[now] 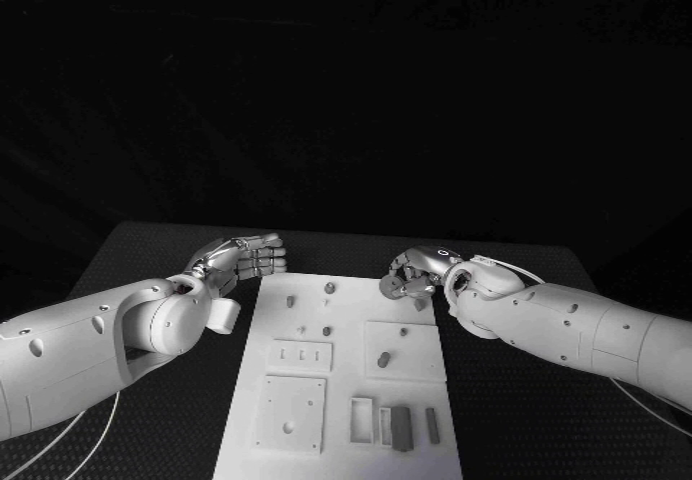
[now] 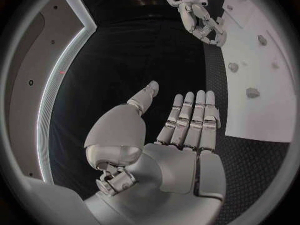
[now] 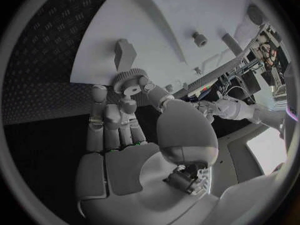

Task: Assemble the parts on the task board

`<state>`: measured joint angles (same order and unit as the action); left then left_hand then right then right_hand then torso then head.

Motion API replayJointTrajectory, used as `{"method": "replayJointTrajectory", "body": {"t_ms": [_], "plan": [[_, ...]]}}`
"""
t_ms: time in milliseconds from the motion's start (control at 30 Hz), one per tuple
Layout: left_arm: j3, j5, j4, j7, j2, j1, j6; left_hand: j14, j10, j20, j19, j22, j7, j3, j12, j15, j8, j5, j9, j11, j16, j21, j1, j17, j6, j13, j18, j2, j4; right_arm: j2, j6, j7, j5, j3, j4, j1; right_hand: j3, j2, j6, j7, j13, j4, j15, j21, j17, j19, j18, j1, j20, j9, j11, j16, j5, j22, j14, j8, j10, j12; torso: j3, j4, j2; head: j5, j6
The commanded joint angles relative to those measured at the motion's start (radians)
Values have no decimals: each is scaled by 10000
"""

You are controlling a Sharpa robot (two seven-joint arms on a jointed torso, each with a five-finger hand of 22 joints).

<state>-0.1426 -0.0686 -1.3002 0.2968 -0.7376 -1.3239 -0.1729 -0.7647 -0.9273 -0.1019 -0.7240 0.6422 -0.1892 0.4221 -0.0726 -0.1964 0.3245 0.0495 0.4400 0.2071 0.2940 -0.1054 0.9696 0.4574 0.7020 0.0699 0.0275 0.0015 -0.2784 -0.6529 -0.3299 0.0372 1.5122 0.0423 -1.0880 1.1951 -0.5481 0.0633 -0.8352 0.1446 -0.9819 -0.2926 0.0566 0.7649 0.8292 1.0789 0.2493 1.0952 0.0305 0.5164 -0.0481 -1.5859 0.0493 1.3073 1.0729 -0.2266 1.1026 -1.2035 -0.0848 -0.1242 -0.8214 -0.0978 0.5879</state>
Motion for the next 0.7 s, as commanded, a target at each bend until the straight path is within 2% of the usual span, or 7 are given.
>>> {"method": "replayJointTrajectory", "body": {"t_ms": [33,367,567,700], "plan": [[11,43,-25,63,8,-8,140,-3,1,-18,-43,-14,-236,-33,57,-81,-58,42,-9,33,-34,41,-55,-11,64,-10,132,49,-49,-8,297,155,980,71,18,-132,76,185,-178,107,18,13,68,67,-20,-34,125,-8,-16,18,62,-64,1,198,-6,-54,-31,-35,2,2,-2,-17,3],[11,158,-21,73,-16,-8,94,-2,3,-18,-44,-14,-238,-32,58,-81,-60,42,-10,34,-36,43,-52,-12,62,-10,133,51,-51,60,135,66,1426,71,105,-354,81,448,-373,53,43,25,112,74,-44,-11,125,88,-8,51,113,-69,1,183,0,-153,-7,-32,17,-6,-2,-28,30],[11,159,-16,74,-19,-8,95,-3,4,-19,-45,-14,-240,-32,58,-82,-62,42,-12,34,-36,44,-53,-13,61,-10,133,53,-50,89,190,87,1550,71,149,-416,74,488,-399,40,50,29,127,74,-52,-2,125,116,-8,53,126,-71,1,178,6,-163,6,-31,15,-10,-2,-32,39],[11,159,-16,62,-22,-8,87,-4,4,-20,-46,-14,-241,-32,57,-82,-63,42,-12,34,-36,44,-54,-14,61,-10,133,54,-48,83,298,99,1540,71,181,-418,46,425,-466,15,60,32,146,75,-59,13,125,149,-11,63,150,-78,2,173,16,-195,27,-31,16,-3,-8,-21,38]]}}
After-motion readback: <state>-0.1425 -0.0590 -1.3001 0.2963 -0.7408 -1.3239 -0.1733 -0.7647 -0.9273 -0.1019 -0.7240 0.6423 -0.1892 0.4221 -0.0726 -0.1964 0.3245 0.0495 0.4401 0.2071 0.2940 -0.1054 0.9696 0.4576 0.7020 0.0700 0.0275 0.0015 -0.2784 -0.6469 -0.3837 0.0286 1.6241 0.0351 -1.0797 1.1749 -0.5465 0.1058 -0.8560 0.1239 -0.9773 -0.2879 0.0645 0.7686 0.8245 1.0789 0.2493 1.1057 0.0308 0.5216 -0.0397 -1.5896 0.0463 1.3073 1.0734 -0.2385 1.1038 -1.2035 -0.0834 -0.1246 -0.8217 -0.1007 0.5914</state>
